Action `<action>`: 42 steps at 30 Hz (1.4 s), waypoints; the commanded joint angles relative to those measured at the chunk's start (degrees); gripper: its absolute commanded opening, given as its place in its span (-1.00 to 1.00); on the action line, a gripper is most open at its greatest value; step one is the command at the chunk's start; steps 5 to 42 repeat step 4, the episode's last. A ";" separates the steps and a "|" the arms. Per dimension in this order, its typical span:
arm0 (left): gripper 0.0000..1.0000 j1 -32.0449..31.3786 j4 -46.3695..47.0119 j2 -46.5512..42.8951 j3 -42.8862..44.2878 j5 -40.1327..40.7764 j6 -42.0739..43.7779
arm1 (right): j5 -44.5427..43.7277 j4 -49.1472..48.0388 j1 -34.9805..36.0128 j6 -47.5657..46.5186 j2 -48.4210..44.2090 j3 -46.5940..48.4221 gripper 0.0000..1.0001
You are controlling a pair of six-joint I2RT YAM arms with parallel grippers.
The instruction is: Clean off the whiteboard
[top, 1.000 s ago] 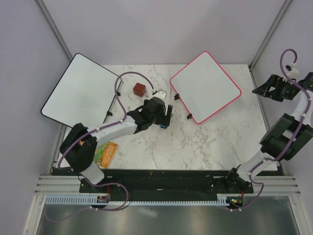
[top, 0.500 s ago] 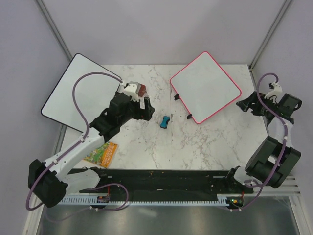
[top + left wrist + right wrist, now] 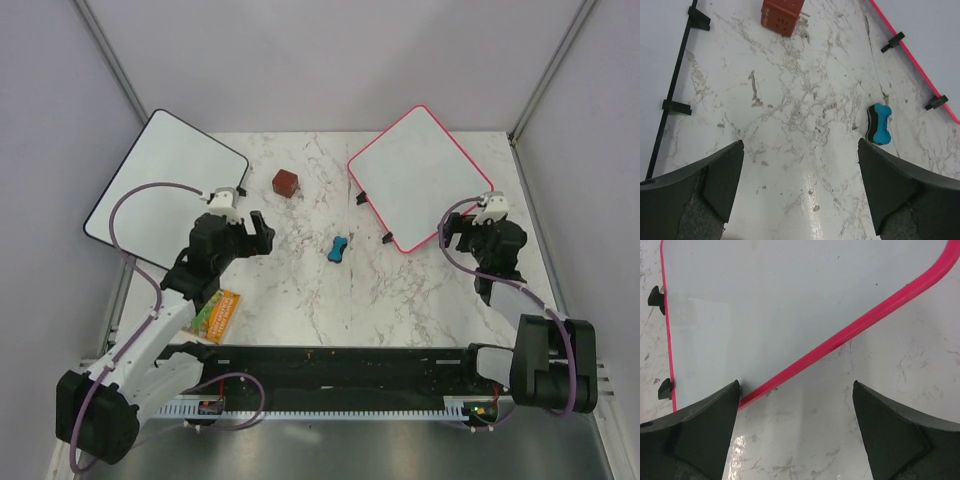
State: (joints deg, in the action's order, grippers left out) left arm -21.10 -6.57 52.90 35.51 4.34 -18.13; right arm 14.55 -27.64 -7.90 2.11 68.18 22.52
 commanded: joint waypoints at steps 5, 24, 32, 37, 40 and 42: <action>0.99 0.27 6.22 0.01 0.97 1.79 -0.24 | -4.08 -11.21 1.66 -0.09 3.80 0.42 0.96; 0.99 0.27 6.22 0.01 0.97 1.79 -0.24 | -4.08 -11.21 1.66 -0.09 3.80 0.42 0.96; 0.99 0.27 6.22 0.01 0.97 1.79 -0.24 | -4.08 -11.21 1.66 -0.09 3.80 0.42 0.96; 0.99 0.27 6.22 0.01 0.97 1.79 -0.24 | -4.08 -11.21 1.66 -0.09 3.80 0.42 0.96; 0.99 0.27 6.22 0.01 0.97 1.79 -0.24 | -4.08 -11.21 1.66 -0.09 3.80 0.42 0.96; 0.99 0.27 6.22 0.01 0.97 1.79 -0.24 | -4.08 -11.21 1.66 -0.09 3.80 0.42 0.96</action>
